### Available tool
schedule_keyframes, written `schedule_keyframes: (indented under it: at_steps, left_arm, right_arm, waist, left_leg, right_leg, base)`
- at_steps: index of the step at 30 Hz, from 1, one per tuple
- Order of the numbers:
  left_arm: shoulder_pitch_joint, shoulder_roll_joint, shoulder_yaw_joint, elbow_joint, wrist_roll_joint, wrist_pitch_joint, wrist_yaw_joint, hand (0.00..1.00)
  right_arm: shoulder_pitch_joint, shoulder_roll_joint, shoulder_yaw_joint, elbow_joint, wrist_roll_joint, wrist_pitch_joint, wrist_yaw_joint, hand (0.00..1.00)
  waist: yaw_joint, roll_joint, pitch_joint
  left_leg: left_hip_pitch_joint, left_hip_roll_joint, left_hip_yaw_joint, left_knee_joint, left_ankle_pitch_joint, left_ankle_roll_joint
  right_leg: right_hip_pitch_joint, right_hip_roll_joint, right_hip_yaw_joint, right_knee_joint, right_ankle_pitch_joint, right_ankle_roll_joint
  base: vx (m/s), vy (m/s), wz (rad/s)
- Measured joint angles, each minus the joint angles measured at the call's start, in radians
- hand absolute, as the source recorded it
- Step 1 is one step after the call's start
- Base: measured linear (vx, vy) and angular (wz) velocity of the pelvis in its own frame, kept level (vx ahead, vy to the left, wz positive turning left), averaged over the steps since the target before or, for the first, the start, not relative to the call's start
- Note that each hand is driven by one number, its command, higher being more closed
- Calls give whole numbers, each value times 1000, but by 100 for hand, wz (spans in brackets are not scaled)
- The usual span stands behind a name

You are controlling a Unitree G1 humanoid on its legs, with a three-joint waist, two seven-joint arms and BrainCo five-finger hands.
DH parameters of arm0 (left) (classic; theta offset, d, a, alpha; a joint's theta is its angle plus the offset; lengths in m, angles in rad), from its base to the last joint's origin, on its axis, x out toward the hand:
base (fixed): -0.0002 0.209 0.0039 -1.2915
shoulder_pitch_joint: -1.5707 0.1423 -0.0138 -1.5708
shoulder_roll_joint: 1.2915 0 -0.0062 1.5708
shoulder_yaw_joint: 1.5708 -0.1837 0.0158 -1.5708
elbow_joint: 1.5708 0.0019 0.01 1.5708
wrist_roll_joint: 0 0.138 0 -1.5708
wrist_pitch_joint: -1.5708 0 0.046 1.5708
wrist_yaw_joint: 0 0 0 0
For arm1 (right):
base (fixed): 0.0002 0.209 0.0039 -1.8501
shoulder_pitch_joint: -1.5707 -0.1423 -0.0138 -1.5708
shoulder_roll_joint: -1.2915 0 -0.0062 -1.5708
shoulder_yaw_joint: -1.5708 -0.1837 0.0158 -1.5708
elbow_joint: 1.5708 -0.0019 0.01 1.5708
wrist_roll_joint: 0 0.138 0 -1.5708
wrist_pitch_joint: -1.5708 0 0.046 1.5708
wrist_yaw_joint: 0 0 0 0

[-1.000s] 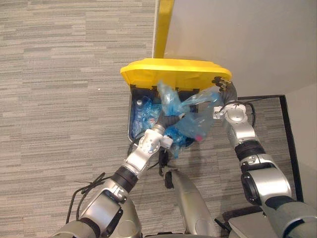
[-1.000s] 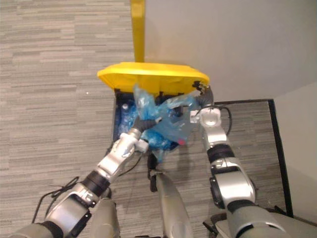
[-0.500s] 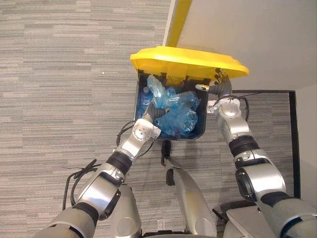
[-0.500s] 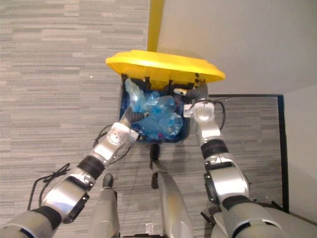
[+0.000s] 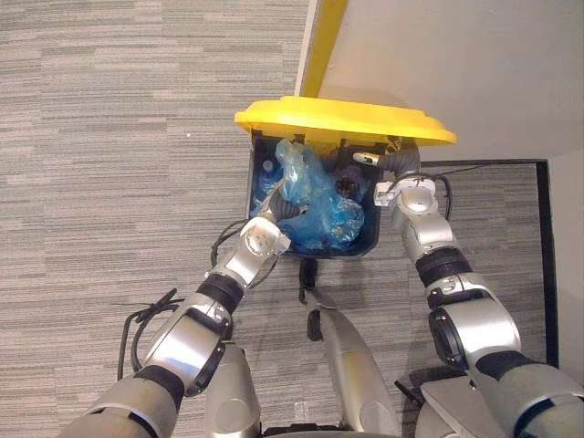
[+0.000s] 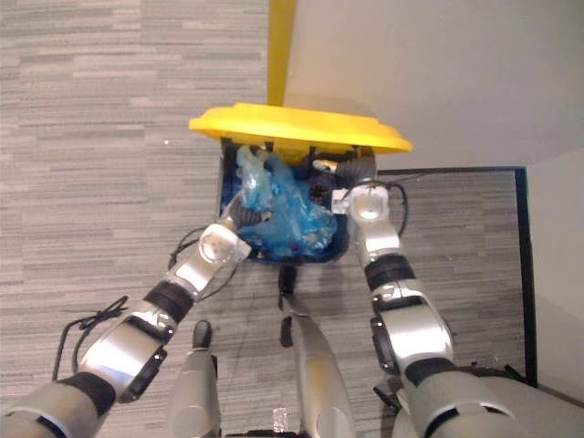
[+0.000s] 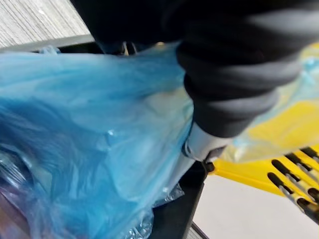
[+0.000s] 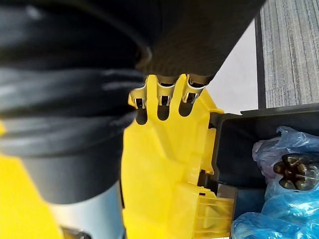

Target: Gather rubbish on tea table into small bin, then transfer packed bag to large trash can.

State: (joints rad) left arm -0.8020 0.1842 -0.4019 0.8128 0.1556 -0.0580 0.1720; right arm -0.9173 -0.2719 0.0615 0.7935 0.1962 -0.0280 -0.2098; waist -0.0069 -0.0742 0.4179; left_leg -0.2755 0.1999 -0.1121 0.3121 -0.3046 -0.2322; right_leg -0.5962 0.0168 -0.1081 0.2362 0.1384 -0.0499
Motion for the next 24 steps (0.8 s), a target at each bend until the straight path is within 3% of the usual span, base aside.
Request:
schedule_keyframes:
  at_steps: [5, 10, 14, 19, 24]
  left_arm:
    - [131, 5, 62, -122, -9, -4, 0, 0]
    - [372, 13, 144, -261, -82, -7, -6, 0]
    - [550, 13, 219, -290, -139, -21, -45, 0]
    - [739, 40, 354, -196, -158, -21, -90, 0]
    - [845, 34, 417, -4, -156, -11, -100, 0]
  right_arm:
    - [75, -2, 2, 3, -10, 0, 16, 0]
    - [251, 15, -4, 2, -67, 15, 44, 0]
    - [402, 41, -19, -5, -91, 23, 62, 0]
    - [570, 68, -21, -35, -139, 28, 93, 0]
    - [705, 94, -24, -35, -198, 26, 112, 0]
  waist:
    - [-5, 4, -8]
    - [9, 13, -71]
    - [13, 35, -107]
    - [17, 39, -142]
    - [21, 19, -147]
  left_leg:
    - [59, 1, -9, -34, 10, 10]
    - [117, 1, -5, -79, 28, 13]
    - [185, -10, 15, -82, 28, 18]
    - [266, -62, 39, -45, 6, 65]
    - [277, -144, 99, 59, -18, 117]
  right_leg:
    - [75, -2, -11, -43, 1, 10]
    - [108, -5, -15, -41, -1, 13]
    - [181, -22, -19, -29, -24, 28]
    - [249, -69, 6, 18, -47, 61]
    - [277, -130, 60, 9, -41, 145]
  base:
    - [8, 54, 8]
    - [72, 68, 1]
    - [28, 71, 9]
    - [-59, 85, -4]
    - [-212, 108, -25]
